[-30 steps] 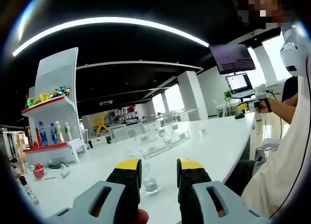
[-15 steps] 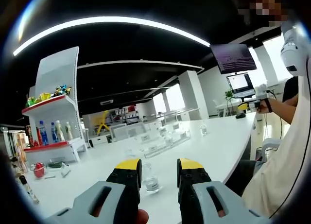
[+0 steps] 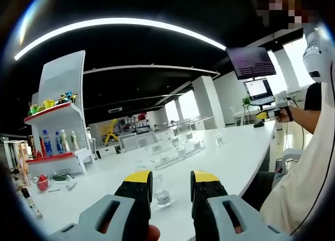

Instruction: Identify the label on the chemical reagent bottle, grasp the chemical reagent bottle, and place it in the designated position on the reagent rack

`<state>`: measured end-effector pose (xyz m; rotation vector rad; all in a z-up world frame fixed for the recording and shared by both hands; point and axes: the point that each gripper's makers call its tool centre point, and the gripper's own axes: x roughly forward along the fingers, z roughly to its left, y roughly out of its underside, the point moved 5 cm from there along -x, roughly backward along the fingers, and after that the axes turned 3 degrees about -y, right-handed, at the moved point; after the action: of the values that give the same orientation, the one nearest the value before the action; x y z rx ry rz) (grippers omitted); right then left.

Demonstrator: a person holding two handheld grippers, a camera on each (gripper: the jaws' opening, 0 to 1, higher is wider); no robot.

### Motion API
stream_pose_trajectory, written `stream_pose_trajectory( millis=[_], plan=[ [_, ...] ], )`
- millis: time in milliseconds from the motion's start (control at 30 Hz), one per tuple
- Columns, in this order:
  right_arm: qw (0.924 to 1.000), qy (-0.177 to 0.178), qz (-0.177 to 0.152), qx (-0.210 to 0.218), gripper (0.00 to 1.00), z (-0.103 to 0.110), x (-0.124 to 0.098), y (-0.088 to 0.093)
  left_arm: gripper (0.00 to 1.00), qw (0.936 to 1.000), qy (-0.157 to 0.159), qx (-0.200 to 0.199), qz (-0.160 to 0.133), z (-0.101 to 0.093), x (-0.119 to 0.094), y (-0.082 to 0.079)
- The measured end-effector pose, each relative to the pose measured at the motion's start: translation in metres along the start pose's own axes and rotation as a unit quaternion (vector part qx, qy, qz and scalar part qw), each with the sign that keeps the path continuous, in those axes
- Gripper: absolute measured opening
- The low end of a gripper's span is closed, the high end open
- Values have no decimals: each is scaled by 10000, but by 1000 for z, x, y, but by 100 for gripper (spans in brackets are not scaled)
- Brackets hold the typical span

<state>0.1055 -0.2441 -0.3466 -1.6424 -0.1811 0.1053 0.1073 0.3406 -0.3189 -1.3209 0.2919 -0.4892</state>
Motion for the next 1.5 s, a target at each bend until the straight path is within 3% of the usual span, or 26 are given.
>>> stream_pose_trajectory(
  millis=[800, 1500],
  plan=[
    [10000, 43, -50, -17, 32, -1, -9, -2, 29, 9999, -55, 27, -89, 1, -10, -3],
    [10000, 23, 49, 60, 32, -6, 11, -2, 29, 10000, 8, -69, 47, 3, 14, 3]
  ],
)
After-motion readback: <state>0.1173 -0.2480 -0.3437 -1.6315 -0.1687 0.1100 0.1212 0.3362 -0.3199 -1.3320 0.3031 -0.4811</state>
